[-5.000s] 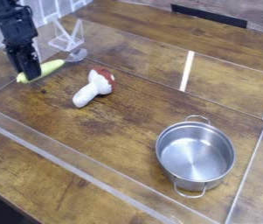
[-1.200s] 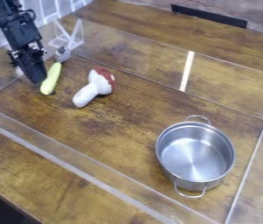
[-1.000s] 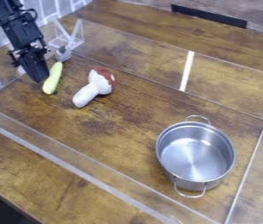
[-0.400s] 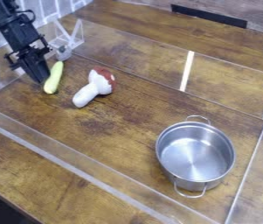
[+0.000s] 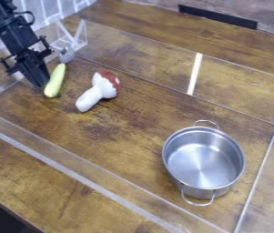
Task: Move the green spoon to the left
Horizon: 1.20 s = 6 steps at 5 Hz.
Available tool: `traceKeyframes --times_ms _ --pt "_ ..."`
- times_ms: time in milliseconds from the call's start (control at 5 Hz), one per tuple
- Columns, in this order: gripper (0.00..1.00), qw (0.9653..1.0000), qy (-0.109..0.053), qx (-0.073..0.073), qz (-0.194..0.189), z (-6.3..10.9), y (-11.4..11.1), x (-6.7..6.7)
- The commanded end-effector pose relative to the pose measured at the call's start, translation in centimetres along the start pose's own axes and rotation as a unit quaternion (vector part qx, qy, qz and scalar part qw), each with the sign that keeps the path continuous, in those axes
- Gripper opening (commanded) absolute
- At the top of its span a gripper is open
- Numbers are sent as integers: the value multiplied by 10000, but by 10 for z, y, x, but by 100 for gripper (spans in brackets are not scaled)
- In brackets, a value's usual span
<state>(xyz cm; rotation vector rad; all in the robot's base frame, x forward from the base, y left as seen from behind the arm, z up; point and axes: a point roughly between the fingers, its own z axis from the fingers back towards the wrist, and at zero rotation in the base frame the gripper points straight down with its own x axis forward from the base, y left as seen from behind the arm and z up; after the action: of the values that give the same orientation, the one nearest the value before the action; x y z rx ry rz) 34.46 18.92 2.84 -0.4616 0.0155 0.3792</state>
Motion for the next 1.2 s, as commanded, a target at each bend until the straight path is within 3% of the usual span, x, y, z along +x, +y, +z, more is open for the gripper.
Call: traceKeyframes --times_ms 0,400,600,800,1000 --pt "0 9996 -122 114 237 23 7 -8" --pt "0 9997 129 150 129 38 -2 -2" --pt "100 9997 152 143 120 42 -9 -3" --pt "100 9997 174 143 112 48 -16 -3" --pt "100 9998 154 103 49 62 -24 -12"
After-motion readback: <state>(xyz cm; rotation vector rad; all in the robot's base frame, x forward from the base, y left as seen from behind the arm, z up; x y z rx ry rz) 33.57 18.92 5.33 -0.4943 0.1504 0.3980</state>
